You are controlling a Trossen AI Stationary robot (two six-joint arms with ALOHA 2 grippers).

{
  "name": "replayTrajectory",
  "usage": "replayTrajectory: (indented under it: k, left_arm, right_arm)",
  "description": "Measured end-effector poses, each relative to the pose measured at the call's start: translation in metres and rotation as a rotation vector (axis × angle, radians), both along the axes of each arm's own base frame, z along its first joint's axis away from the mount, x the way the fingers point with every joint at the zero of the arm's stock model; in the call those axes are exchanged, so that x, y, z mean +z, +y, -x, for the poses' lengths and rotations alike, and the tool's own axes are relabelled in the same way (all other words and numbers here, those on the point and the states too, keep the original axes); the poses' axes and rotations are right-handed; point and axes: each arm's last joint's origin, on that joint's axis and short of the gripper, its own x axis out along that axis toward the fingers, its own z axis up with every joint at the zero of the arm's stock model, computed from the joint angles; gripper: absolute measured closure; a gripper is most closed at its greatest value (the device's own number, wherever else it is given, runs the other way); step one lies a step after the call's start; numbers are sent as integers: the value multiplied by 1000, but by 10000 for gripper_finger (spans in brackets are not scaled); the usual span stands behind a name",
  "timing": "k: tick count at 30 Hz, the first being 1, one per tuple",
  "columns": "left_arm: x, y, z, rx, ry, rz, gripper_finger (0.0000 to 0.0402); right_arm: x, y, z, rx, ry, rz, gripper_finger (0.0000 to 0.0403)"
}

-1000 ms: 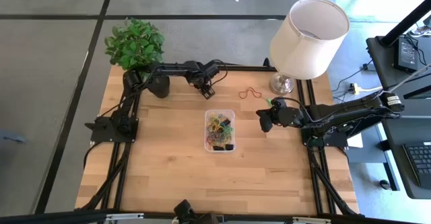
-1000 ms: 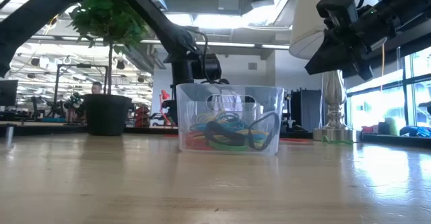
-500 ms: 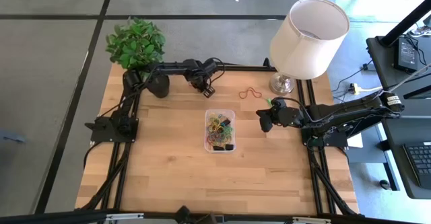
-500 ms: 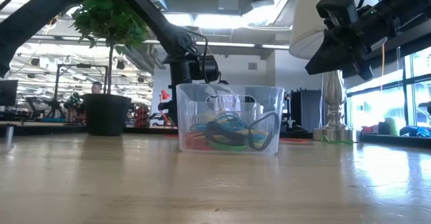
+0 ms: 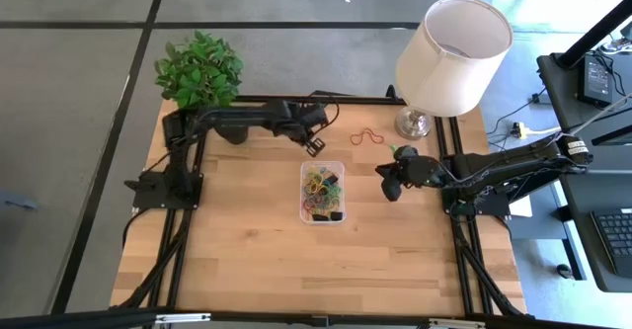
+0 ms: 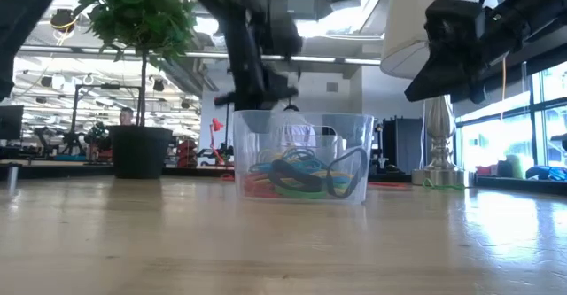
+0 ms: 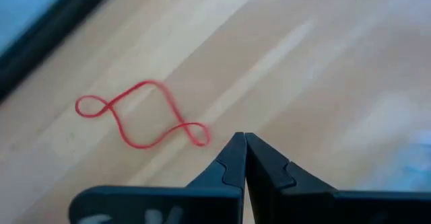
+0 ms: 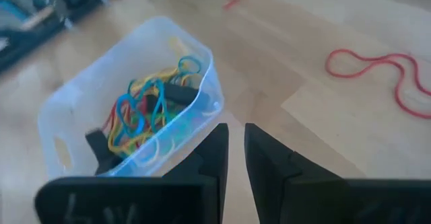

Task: Pick and place rubber bands into bin
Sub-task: Put the red rubber band into the transparent container

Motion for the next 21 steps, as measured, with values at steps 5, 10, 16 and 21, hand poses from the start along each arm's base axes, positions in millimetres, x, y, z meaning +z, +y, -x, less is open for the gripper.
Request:
replayTrajectory:
  k: [5,10,16,21]
  left_arm:
    - [40,-32,2,10,-114,-118,400]
    - [50,-48,3,72,-149,-185,398]
    - [33,-46,-4,208,-170,-123,357]
    - [11,-36,-10,342,-165,-93,284]
  right_arm:
    - [-1,1,0,91,35,42,349]
    - [-1,2,0,154,61,87,349]
    - [-1,2,0,157,63,90,349]
    - [-1,2,0,156,64,90,349]
